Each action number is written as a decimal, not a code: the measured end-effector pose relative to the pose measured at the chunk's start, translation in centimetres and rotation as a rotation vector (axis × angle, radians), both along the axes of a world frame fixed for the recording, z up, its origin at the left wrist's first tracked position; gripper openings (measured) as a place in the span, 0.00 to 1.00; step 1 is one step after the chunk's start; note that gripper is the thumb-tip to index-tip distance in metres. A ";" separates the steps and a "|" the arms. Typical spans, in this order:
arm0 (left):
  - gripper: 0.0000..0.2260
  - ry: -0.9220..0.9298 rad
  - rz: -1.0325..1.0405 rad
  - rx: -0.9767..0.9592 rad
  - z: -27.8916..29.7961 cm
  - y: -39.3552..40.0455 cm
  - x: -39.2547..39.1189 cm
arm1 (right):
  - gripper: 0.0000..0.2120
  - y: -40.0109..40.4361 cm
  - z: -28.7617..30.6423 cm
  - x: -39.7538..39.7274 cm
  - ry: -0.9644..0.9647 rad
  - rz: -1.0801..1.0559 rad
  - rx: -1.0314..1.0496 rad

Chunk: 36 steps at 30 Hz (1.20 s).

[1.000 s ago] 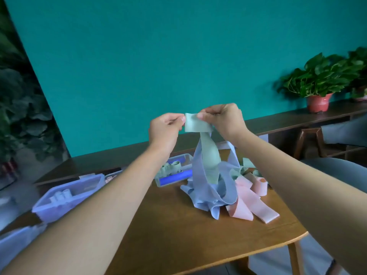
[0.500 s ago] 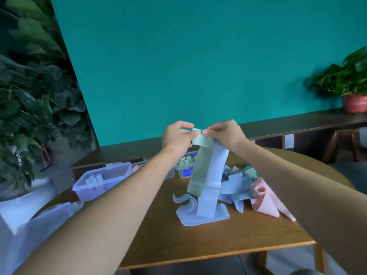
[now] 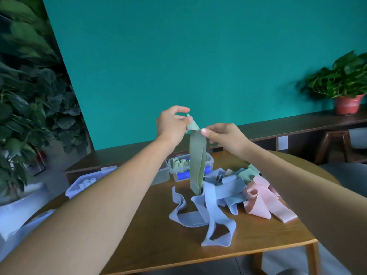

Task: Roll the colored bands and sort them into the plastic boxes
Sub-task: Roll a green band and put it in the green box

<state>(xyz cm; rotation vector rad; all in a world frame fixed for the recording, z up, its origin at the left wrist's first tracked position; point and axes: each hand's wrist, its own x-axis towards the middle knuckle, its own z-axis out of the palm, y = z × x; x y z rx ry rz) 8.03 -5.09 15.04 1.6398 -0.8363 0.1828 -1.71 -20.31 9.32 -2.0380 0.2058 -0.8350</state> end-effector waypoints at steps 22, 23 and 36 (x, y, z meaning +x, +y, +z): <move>0.16 0.051 -0.224 0.243 1.7 20.7 -0.5 | 0.07 17.1 1.1 1.4 -0.092 0.515 0.330; 0.15 0.075 -0.245 0.271 1.7 21.5 -0.4 | 0.07 17.6 0.7 1.5 -0.075 0.549 0.358; 0.04 -0.015 0.185 0.612 -9.9 21.0 7.6 | 0.13 18.7 -13.0 8.0 0.253 0.367 0.481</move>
